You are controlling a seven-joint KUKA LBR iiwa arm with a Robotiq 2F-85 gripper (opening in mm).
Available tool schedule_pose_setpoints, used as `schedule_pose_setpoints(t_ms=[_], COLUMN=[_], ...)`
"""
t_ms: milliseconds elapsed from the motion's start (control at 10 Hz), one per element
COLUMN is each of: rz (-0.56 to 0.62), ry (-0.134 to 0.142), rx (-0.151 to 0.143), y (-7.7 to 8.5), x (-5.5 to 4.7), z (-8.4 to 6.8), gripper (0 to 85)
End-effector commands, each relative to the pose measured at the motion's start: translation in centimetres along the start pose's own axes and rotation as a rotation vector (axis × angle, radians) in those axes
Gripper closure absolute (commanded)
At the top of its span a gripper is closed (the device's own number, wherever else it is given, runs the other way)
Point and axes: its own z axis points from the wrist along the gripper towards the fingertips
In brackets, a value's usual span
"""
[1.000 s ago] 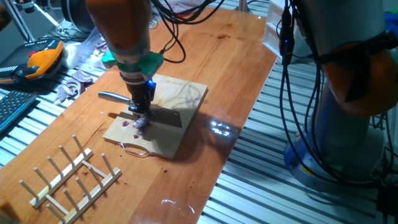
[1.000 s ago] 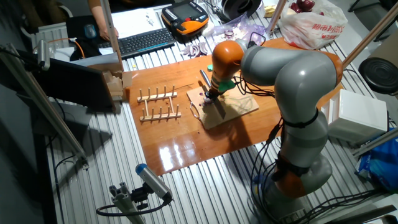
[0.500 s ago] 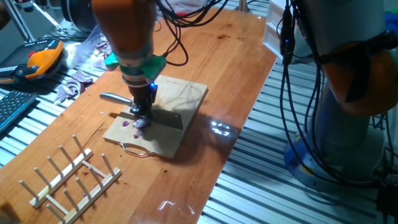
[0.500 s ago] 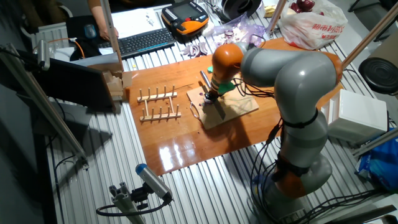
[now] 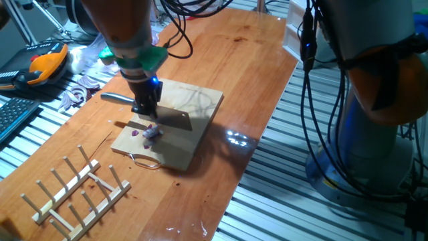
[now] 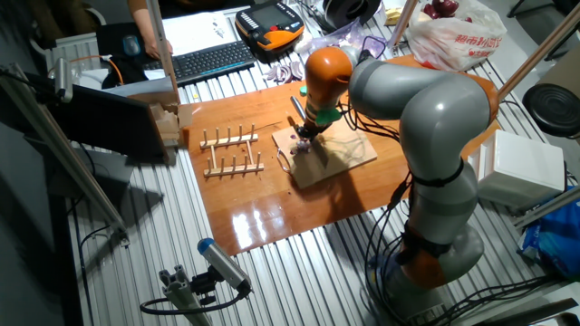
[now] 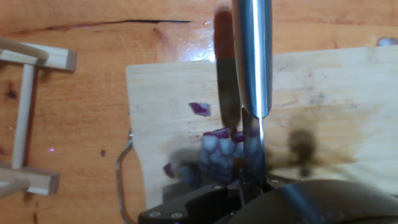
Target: Chop the onions
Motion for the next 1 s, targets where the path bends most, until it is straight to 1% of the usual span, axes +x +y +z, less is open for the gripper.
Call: schedule_pose_setpoints(t_ms=[0, 200, 300, 500, 600, 700, 800, 900], rz=[0.010, 0.017, 0.011, 0.007, 0.012, 0.012, 0.010, 0.003], ry=[-0.005, -0.022, -0.025, -0.041, -0.052, -0.053, -0.048, -0.026], rx=[-0.002, -0.002, -0.003, -0.018, -0.018, -0.013, 0.001, 0.009], y=[0.6, 0.9, 0.7, 0.5, 0.7, 0.8, 0.7, 0.4], x=[0.3, 0.6, 0.6, 0.7, 0.8, 0.7, 0.6, 0.2], z=[0.5, 1.4, 1.9, 3.0, 3.5, 3.5, 2.8, 1.4], gripper=[85.0, 85.0, 85.0, 85.0, 85.0, 85.0, 85.0, 85.0])
